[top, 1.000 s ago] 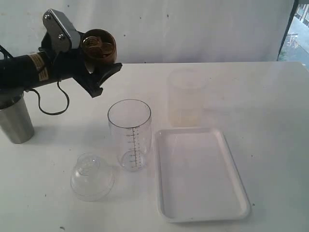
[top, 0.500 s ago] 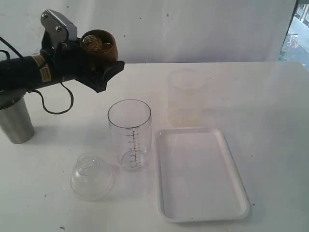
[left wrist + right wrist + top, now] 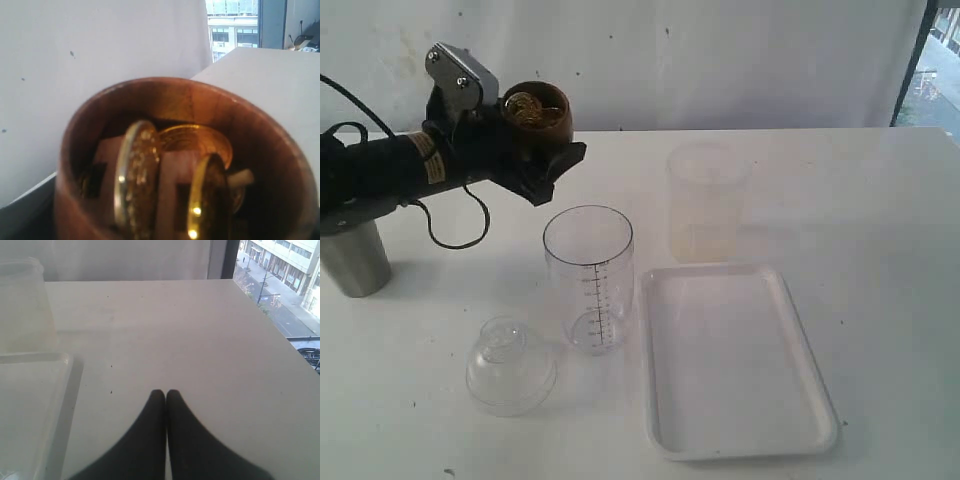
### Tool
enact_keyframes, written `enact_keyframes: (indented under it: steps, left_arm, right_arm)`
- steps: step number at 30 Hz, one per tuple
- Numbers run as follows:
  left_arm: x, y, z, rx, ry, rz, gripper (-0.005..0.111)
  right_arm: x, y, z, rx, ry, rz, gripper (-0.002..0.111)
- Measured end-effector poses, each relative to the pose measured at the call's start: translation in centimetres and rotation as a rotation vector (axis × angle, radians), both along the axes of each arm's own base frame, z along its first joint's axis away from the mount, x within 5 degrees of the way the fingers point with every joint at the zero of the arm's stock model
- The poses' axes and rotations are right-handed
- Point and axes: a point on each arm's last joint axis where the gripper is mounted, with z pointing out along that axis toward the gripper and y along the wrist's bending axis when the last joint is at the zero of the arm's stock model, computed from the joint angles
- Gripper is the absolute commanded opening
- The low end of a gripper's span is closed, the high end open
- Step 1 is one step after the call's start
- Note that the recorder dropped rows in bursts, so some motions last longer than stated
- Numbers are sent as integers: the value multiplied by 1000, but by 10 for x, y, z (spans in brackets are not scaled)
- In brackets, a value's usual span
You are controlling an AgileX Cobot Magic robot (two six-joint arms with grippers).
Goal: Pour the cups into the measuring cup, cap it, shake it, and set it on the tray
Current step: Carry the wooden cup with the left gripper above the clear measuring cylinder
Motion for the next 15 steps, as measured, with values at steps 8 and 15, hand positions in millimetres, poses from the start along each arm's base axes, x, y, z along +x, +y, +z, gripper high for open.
enact_keyframes:
  steps: [8,15]
  left_arm:
    - [7,-8,7,107,-137,-104,0]
    - [5,-10,5,216,-243,-166,0]
  right_arm:
    - [0,0,0,0,0,0,0]
    - [0,0,0,0,0,0,0]
